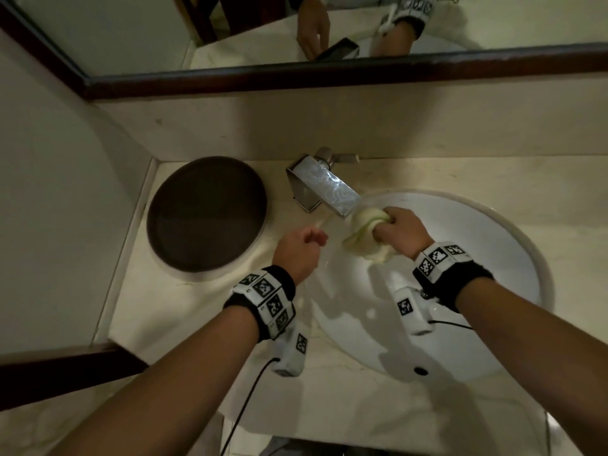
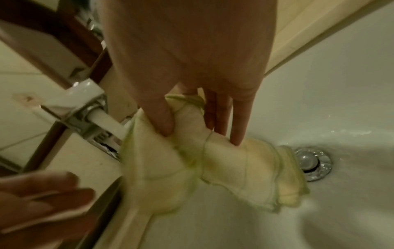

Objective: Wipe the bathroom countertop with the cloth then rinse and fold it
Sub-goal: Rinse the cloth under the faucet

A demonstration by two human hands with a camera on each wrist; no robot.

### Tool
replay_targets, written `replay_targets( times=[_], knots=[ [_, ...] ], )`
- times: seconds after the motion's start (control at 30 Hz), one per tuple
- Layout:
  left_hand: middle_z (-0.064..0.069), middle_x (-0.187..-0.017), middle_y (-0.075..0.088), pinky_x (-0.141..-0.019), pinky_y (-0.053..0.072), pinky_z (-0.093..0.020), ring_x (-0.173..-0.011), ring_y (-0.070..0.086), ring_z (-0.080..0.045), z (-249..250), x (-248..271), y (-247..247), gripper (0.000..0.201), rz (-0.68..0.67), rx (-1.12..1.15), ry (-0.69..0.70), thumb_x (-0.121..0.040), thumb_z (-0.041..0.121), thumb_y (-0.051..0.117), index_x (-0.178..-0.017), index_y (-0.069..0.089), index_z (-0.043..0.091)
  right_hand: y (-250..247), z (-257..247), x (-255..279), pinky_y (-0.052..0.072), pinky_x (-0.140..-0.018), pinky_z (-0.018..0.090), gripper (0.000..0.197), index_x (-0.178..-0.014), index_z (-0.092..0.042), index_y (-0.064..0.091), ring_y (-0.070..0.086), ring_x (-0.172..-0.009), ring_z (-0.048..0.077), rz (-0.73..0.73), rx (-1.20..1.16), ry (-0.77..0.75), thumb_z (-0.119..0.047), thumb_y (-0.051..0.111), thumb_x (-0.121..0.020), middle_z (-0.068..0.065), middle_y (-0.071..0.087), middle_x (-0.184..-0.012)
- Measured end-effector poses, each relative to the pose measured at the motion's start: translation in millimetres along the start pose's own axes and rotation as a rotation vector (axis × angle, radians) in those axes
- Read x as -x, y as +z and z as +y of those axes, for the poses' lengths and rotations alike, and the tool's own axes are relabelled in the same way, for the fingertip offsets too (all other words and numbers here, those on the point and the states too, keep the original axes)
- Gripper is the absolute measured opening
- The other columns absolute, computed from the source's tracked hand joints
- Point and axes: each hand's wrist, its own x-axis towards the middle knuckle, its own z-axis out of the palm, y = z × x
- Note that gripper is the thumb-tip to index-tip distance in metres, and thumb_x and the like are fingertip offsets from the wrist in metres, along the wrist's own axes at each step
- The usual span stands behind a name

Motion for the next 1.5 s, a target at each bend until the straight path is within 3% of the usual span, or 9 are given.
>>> replay_targets(
  times=[0.17, 0.3, 0.4, 0.57, 0.73, 0.97, 1.13, 1.27, 1.5],
  knots=[
    [-0.004, -0.113, 0.062, -0.081, 0.057, -0.041, -0.103, 0.061, -0.022, 7.2, 7.0, 21.0, 0.060, -0.338, 0.074, -0.178, -0.086, 0.019, 0.069, -0.134, 0.035, 0.030, 12.5, -21.8, 15.0, 0.036, -0.057, 0.027, 0.018, -0.067, -0.021, 0.051, 0.052, -0.068, 0.019, 0.064, -0.071, 0.000, -0.037, 0.059, -0.070, -0.003, 0.054, -0.068],
    [-0.003, -0.124, 0.060, -0.086, 0.057, -0.045, -0.107, 0.063, -0.021, 3.7, -3.4, 32.1, 0.067, -0.313, 0.092, -0.200, -0.082, 0.028, 0.074, -0.137, 0.036, 0.025, 20.8, -28.2, 22.9, 0.040, -0.059, 0.030, 0.017, -0.068, -0.013, 0.058, 0.052, -0.065, 0.019, -0.048, -0.063, -0.077, -0.024, 0.068, -0.076, 0.004, 0.056, -0.067],
    [-0.006, -0.117, 0.064, -0.075, 0.060, -0.041, -0.099, 0.066, -0.023, 2.0, -8.3, 36.0, 0.052, -0.267, 0.089, -0.195, -0.083, 0.026, 0.073, -0.128, 0.048, 0.019, 14.8, -30.1, 24.2, 0.042, -0.059, 0.031, 0.023, -0.071, -0.008, 0.065, 0.057, -0.066, 0.021, -0.233, 0.081, -0.099, -0.030, 0.067, -0.079, 0.007, 0.062, -0.069],
    [-0.005, -0.116, 0.062, -0.066, 0.058, -0.036, -0.095, 0.064, -0.020, 6.4, -14.0, 39.7, 0.041, -0.175, 0.214, -0.143, -0.086, 0.010, 0.068, -0.123, 0.052, 0.015, 5.7, -24.4, 28.1, 0.053, -0.086, 0.043, 0.028, -0.112, -0.012, 0.061, 0.067, -0.093, 0.022, -0.286, -0.293, 0.078, -0.028, 0.062, -0.090, 0.009, 0.068, -0.105],
    [-0.006, -0.106, 0.068, -0.081, 0.057, -0.042, -0.096, 0.067, -0.025, 13.7, -24.8, 38.9, 0.043, -0.128, 0.159, -0.044, -0.073, 0.013, 0.075, -0.112, 0.056, 0.014, 12.6, -13.8, 31.1, 0.049, -0.085, 0.046, 0.088, -0.143, -0.038, 0.034, 0.047, -0.122, 0.027, -0.355, -0.478, 0.260, -0.067, 0.059, -0.064, -0.002, 0.045, -0.139],
    [-0.004, -0.108, 0.067, -0.083, 0.055, -0.038, -0.095, 0.065, -0.020, 7.7, -25.9, 40.2, 0.051, -0.199, 0.066, 0.003, -0.072, 0.007, 0.075, -0.118, 0.055, 0.016, 20.1, -18.5, 32.1, 0.058, -0.078, 0.049, 0.029, -0.117, 0.005, 0.052, 0.062, -0.087, 0.036, -0.139, -0.745, 0.239, -0.005, 0.051, -0.090, 0.025, 0.058, -0.105],
    [0.007, -0.114, 0.061, -0.082, 0.054, -0.046, -0.103, 0.060, -0.017, 8.3, -25.5, 33.3, 0.075, -0.340, 0.104, -0.166, -0.067, 0.022, 0.080, -0.128, 0.037, 0.031, 19.2, -25.2, 34.4, 0.058, -0.069, 0.044, 0.025, -0.100, -0.002, 0.054, 0.056, -0.087, 0.032, -0.088, -0.809, 0.184, 0.011, 0.040, -0.083, 0.022, 0.053, -0.094],
    [-0.002, -0.116, 0.068, -0.082, 0.056, -0.047, -0.109, 0.061, -0.023, 4.6, -25.9, 33.6, 0.065, -0.477, 0.210, -0.185, -0.061, 0.020, 0.082, -0.122, 0.060, 0.024, 15.6, -27.3, 37.0, 0.057, -0.066, 0.034, 0.030, -0.096, 0.000, 0.057, 0.058, -0.086, 0.030, -0.116, -0.806, 0.162, 0.016, 0.040, -0.077, 0.019, 0.056, -0.090],
    [-0.011, -0.100, 0.070, -0.073, 0.056, -0.037, -0.085, 0.065, -0.019, 5.1, -32.4, 44.7, 0.048, -0.245, 0.211, -0.026, -0.070, 0.002, 0.075, -0.114, 0.062, 0.013, 11.8, -14.0, 33.3, 0.052, -0.072, 0.039, 0.040, -0.124, -0.014, 0.057, 0.057, -0.075, 0.022, -0.105, -0.460, 0.261, 0.000, 0.052, -0.086, 0.011, 0.062, -0.093]
  ],
)
